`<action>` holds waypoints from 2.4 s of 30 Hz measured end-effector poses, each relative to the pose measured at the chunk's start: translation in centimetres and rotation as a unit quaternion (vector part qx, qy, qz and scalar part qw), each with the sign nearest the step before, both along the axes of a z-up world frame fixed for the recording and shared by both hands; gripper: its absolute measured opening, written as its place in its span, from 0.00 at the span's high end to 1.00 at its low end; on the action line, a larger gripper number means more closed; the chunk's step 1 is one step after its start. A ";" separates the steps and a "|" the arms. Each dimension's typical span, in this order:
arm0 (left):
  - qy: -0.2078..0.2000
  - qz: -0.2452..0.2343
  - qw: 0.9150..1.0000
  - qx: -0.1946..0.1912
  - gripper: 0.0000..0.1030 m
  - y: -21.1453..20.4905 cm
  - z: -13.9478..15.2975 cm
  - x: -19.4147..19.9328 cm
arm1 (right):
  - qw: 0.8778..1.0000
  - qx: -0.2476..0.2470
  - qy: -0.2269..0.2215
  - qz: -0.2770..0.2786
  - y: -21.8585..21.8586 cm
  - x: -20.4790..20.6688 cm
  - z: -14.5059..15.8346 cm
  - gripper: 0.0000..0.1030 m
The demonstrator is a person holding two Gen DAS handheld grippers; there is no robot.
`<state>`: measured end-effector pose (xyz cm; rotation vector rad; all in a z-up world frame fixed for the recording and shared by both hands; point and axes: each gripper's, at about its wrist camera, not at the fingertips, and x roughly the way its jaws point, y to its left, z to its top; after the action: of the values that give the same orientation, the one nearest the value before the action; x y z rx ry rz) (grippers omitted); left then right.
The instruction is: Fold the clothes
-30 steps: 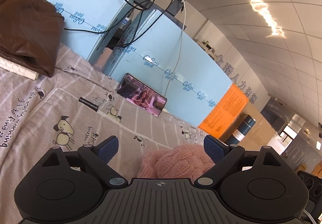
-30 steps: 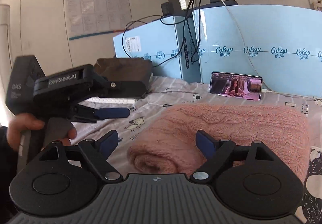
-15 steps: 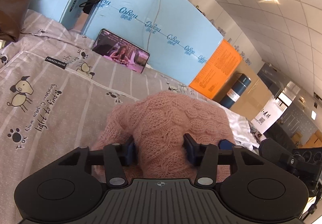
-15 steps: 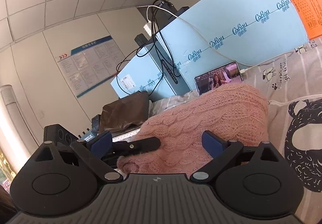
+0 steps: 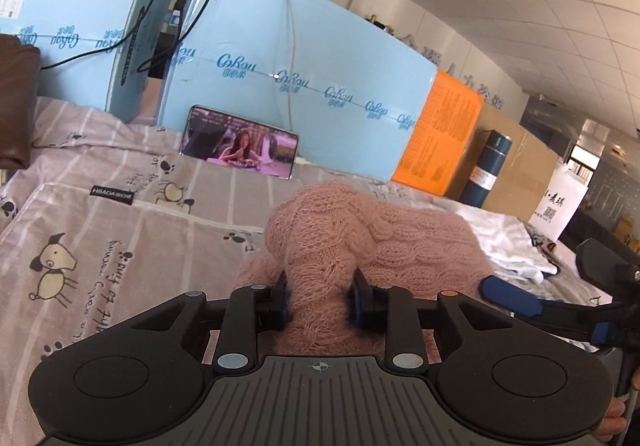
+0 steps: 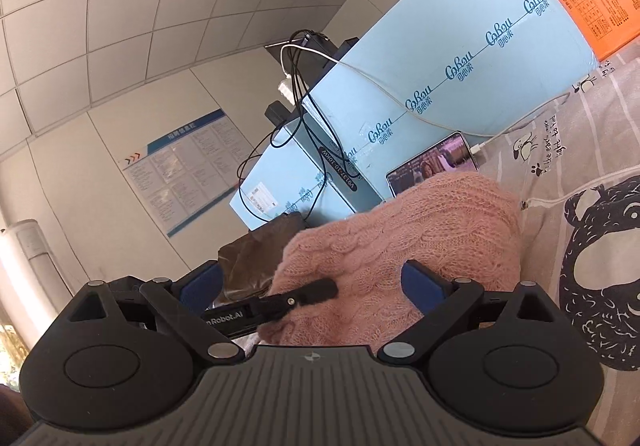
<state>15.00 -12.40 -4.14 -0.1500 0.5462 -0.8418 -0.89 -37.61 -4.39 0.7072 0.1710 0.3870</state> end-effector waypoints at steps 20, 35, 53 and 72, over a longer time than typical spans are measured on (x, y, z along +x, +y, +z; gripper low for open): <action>0.026 0.069 0.996 0.058 0.10 0.1 -1.2 2.6 | 0.995 0.034 0.094 -0.029 -1.2 2.6 -2.0 0.06; 0.236 0.071 0.961 -0.128 0.00 5.1 -1.9 1.5 | 0.981 0.114 0.012 -0.154 -3.4 -1.5 -1.8 0.00; 0.101 0.006 0.990 -0.101 0.47 0.0 -2.2 -0.4 | 0.984 -0.041 0.120 -0.126 0.1 1.9 -1.5 0.46; -0.126 0.208 0.956 -0.161 0.52 18.3 4.0 1.4 | 0.974 -0.208 0.017 0.090 17.1 14.9 8.5 0.60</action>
<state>16.39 5.90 -0.16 -0.4343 0.1220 -0.5205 14.04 -20.49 4.08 0.2856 0.3389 0.4941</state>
